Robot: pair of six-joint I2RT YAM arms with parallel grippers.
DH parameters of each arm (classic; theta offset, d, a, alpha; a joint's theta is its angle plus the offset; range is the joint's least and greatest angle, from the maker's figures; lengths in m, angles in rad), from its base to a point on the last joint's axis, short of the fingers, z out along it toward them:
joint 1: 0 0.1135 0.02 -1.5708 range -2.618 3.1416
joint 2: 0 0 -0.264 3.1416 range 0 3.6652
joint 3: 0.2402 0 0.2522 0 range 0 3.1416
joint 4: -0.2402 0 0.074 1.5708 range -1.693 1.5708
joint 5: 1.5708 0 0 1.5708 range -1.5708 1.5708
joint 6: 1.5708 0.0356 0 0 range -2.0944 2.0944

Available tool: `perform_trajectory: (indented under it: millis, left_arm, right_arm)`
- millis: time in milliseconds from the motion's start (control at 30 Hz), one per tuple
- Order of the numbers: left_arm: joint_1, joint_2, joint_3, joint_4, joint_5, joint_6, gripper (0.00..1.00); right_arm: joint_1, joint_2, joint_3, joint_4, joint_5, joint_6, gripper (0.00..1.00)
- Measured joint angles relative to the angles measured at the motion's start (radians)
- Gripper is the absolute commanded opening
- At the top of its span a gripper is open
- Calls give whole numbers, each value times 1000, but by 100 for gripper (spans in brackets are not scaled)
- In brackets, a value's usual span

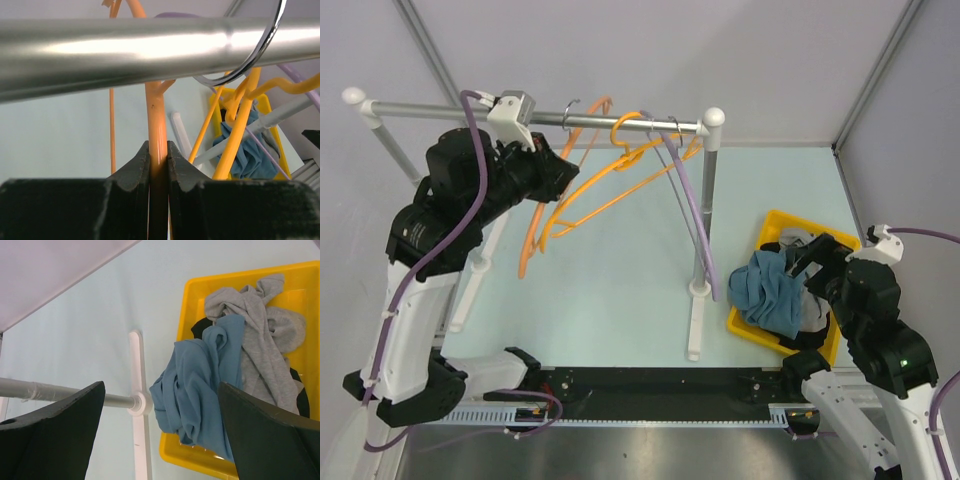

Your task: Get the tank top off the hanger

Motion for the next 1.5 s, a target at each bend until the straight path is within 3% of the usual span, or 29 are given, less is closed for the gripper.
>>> perform_trajectory:
  millis: [133, 233, 267, 333, 367, 433, 533, 667, 867, 967, 1233, 1500]
  left_arm:
    - [0, -43, -72, 6, -2, -6, 9]
    - [1, -81, -125, 29, -2, -11, 27]
    - [1, -96, -144, 40, -2, -16, 39]
    - [1, -129, -187, 60, -3, -18, 52]
    - [1, -146, -207, 64, -5, -20, 66]
    - [1, -174, -241, 71, -13, -21, 80]
    - [3, -227, -293, 80, -48, -26, 89]
    - [3, -360, -392, 102, -146, -40, 94]
    - [3, -691, -667, 219, -329, -87, 95]
    - [4, -809, -745, 316, -345, -95, 99]
    - [3, -809, -778, 443, -241, -89, 99]
    - [3, -797, -790, 450, -320, -176, 96]
  right_arm:
    - [0, -3, 0, -3, -23, 1, 100]
    - [0, -3, -2, -2, -51, 3, 100]
    - [0, -3, -5, 1, -62, 7, 100]
    - [0, -3, -16, 6, -80, 13, 100]
    - [0, -4, -23, 6, -89, 16, 100]
    - [0, -6, -37, 11, -105, 20, 99]
    - [0, -8, -56, 19, -126, 21, 100]
    - [0, -9, -69, 35, -152, 19, 100]
    - [0, -8, -90, 69, -191, 15, 100]
    - [0, -8, -114, 80, -209, 16, 100]
    - [0, -8, -143, 85, -251, 17, 100]
    - [-1, -8, -144, 88, -280, 17, 99]
